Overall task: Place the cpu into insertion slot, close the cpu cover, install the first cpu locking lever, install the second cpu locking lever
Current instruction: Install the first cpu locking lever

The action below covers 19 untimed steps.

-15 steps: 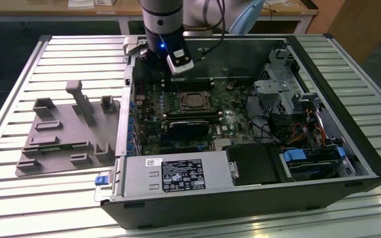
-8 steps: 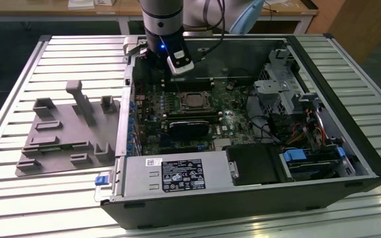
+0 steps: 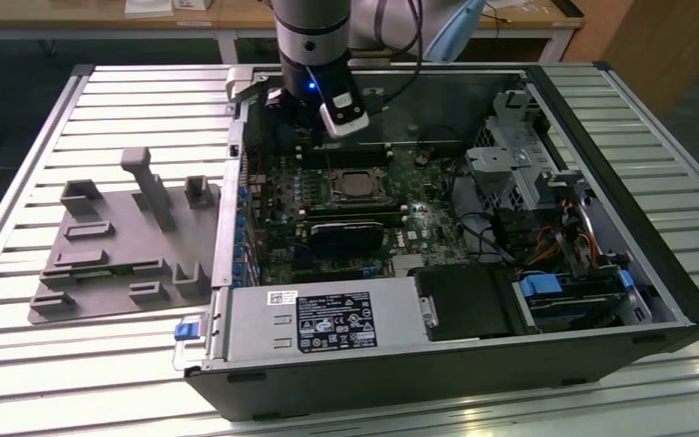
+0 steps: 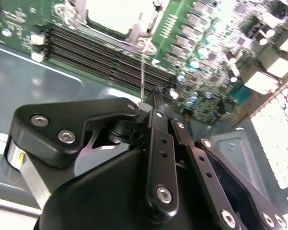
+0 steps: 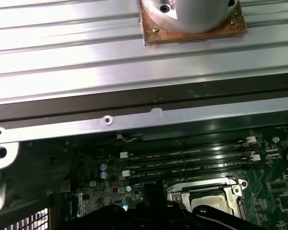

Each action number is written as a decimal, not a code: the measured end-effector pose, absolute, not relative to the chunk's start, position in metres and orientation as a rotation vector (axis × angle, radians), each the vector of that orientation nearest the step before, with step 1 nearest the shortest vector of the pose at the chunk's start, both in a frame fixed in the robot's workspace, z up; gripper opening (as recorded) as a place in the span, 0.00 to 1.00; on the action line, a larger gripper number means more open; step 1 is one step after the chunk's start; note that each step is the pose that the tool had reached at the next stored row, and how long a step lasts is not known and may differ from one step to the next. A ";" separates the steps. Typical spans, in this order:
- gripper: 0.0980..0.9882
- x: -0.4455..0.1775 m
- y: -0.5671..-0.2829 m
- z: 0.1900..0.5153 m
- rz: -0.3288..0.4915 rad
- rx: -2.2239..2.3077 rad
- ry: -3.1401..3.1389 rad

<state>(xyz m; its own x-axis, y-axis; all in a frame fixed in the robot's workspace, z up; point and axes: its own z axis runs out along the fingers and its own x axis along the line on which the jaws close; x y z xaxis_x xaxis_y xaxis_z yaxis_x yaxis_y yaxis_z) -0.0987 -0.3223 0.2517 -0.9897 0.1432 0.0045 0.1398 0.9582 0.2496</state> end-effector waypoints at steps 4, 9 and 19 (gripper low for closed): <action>0.00 -0.085 -0.322 0.251 0.393 0.223 3.095; 0.00 -0.077 -0.322 0.251 0.393 0.223 3.095; 0.00 -0.079 -0.323 0.250 0.392 0.210 3.046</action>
